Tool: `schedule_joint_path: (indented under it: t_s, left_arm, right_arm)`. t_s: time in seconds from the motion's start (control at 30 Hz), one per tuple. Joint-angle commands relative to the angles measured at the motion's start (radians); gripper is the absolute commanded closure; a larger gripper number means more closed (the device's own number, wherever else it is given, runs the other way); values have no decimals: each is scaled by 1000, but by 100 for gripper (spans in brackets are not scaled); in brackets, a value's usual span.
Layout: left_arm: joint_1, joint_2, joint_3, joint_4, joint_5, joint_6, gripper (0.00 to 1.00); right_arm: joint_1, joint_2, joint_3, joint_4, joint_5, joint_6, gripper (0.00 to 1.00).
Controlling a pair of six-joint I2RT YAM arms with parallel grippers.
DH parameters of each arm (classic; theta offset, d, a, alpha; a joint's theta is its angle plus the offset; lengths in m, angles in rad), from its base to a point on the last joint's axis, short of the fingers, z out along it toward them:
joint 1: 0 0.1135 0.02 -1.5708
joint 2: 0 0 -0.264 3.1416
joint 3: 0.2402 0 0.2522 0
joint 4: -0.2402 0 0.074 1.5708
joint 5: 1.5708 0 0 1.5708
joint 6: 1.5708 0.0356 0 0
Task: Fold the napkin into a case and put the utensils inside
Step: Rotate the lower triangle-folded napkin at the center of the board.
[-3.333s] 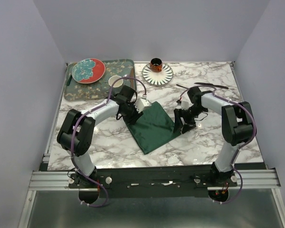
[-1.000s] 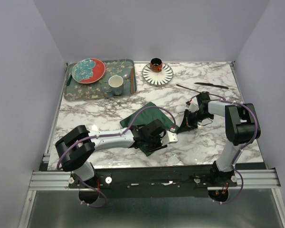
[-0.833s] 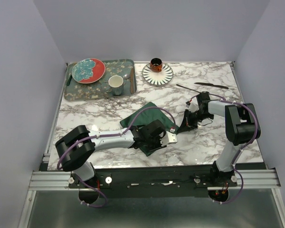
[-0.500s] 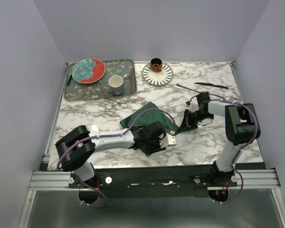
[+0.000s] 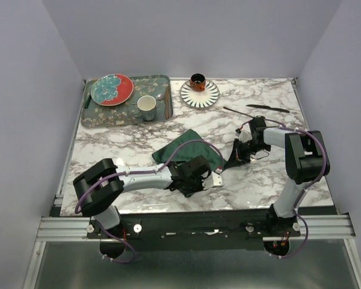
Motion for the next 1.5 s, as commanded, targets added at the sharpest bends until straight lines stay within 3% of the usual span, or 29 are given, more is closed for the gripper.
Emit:
schedule_joint_path:
  t_s: [0.0, 0.43, 0.77, 0.83, 0.87, 0.93, 1.07, 1.3, 1.47]
  left_arm:
    - [-11, -5, 3, -23, -6, 15, 88]
    - [-17, -18, -13, -53, 0, 31, 97]
    - [-26, -24, -26, -61, 9, 46, 96]
    - [-26, -21, -24, -64, 9, 46, 89]
    - [-26, -19, -24, -64, 4, 46, 85]
    - [-26, -21, -23, -57, 1, 43, 79]
    - [-26, -22, -21, -49, -2, 38, 76]
    - [-26, -18, -16, -41, 6, 46, 73]
    - [-26, -16, -18, -43, 9, 45, 71]
  right_arm:
    - [-5, 21, 6, 4, 21, -2, 99]
    - [-11, 21, 16, -8, 24, -8, 99]
    - [-15, 28, 31, -20, 9, -13, 99]
    - [-15, 28, 39, -40, 6, -22, 91]
    - [-16, 26, 49, -51, -3, -27, 81]
    - [-24, 12, 59, -87, -14, -51, 72]
    - [-76, -32, 75, -155, -72, -108, 50]
    - [-85, -20, 88, -201, -149, -142, 44]
    - [-87, 1, 98, -132, -183, -94, 44]
